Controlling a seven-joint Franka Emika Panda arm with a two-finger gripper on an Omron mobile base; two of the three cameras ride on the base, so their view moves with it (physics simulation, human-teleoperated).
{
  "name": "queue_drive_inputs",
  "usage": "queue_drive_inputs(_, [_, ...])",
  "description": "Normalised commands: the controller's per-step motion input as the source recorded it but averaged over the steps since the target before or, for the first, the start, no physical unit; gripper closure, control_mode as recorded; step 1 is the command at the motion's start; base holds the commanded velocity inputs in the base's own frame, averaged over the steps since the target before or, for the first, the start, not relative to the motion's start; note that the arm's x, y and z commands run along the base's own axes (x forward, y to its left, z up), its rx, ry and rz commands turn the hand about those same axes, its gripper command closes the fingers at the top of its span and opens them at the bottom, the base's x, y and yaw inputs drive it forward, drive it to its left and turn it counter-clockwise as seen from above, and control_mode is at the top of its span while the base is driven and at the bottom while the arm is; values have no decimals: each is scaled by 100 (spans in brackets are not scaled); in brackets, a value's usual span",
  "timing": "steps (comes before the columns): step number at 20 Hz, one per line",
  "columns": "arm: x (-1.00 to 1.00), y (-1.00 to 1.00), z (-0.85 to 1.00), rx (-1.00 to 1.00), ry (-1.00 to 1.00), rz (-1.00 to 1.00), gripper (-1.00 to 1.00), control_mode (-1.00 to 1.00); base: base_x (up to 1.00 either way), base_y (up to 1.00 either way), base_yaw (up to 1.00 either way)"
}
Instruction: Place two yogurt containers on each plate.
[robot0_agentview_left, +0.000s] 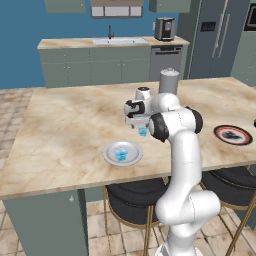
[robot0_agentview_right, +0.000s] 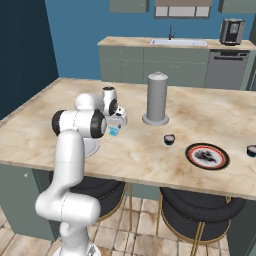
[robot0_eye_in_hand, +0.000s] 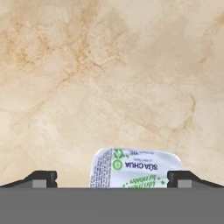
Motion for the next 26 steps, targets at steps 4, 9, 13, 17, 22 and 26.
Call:
queue_drive_inputs(4, [0, -26, 0, 0, 0, 0, -100, -100, 0, 0, 0])
queue_drive_inputs(9, [-1, -2, 0, 0, 0, 0, -100, -100, 0, 0, 0])
queue_drive_inputs(13, [0, 0, -3, -2, 0, 0, -100, -100, 0, 0, 0])
queue_drive_inputs(17, [-1, 0, -12, -3, 7, 0, -100, -100, 0, 0, 0])
queue_drive_inputs(22, [-12, 10, -4, -2, 3, 0, -100, -100, 0, 0, 0])
queue_drive_inputs(26, [-1, 4, 0, 0, 0, 0, -100, -100, 0, 0, 0])
